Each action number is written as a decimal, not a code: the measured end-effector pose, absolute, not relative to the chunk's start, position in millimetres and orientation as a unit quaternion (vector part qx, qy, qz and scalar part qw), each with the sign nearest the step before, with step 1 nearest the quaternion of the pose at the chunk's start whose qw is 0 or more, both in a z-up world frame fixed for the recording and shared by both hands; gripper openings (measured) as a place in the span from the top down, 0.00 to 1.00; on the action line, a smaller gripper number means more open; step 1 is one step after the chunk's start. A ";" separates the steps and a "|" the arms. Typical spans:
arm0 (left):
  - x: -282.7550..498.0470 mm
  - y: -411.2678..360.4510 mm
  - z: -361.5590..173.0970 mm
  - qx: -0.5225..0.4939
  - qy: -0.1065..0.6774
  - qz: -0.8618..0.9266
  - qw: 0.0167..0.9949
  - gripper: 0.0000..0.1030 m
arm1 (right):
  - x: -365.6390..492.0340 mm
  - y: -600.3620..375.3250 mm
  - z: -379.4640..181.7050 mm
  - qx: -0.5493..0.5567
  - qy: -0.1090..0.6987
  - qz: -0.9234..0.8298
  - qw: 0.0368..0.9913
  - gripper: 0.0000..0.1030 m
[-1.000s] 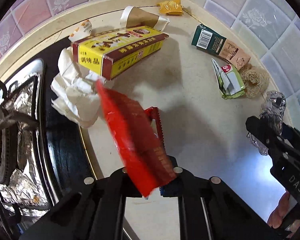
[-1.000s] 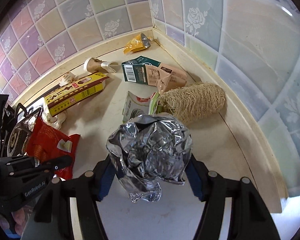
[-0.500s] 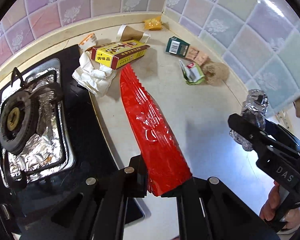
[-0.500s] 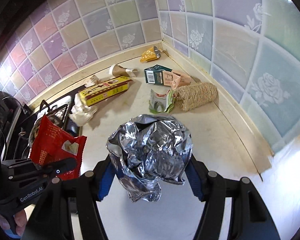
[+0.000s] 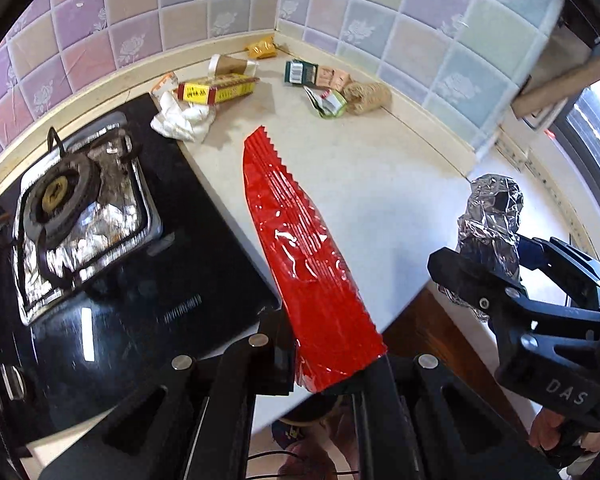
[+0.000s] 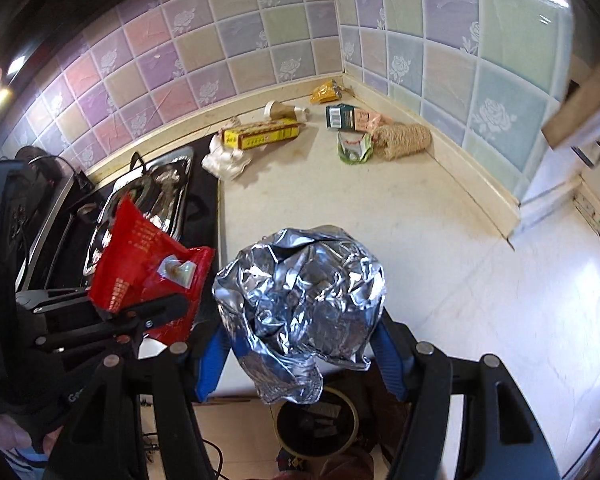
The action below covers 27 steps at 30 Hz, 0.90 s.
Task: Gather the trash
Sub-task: 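Lift the foil ball and red wrapper off the counter toward the trash bin, then lower both items over the trash bin and open both grippers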
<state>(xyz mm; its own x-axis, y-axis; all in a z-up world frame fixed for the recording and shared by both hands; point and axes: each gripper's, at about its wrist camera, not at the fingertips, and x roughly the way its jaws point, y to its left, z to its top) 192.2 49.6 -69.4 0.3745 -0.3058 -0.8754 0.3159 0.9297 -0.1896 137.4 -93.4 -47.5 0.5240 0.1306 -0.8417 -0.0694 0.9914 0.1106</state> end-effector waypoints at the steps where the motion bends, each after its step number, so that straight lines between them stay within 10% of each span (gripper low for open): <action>1: 185.7 50.4 -71.5 0.005 0.529 -0.189 0.827 0.96 | 128.6 -91.3 -47.8 0.028 0.487 0.058 0.871 0.38; 15: 83.6 51.4 -104.6 -0.008 0.559 -0.149 0.816 0.96 | 43.1 -84.2 -81.9 -0.004 0.540 0.108 0.835 0.38; 27: 24.8 47.6 -222.4 -0.037 0.625 -0.118 0.771 0.96 | -7.5 -101.2 -216.7 0.040 0.620 0.098 0.777 0.38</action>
<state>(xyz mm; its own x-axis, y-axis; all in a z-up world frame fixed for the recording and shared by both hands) 24.9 47.6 -222.4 0.1920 -0.2282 -0.9545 0.1352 0.9695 -0.2046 -7.5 -101.2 -216.8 0.2118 0.2022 -0.9562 -0.1024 0.9776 0.1841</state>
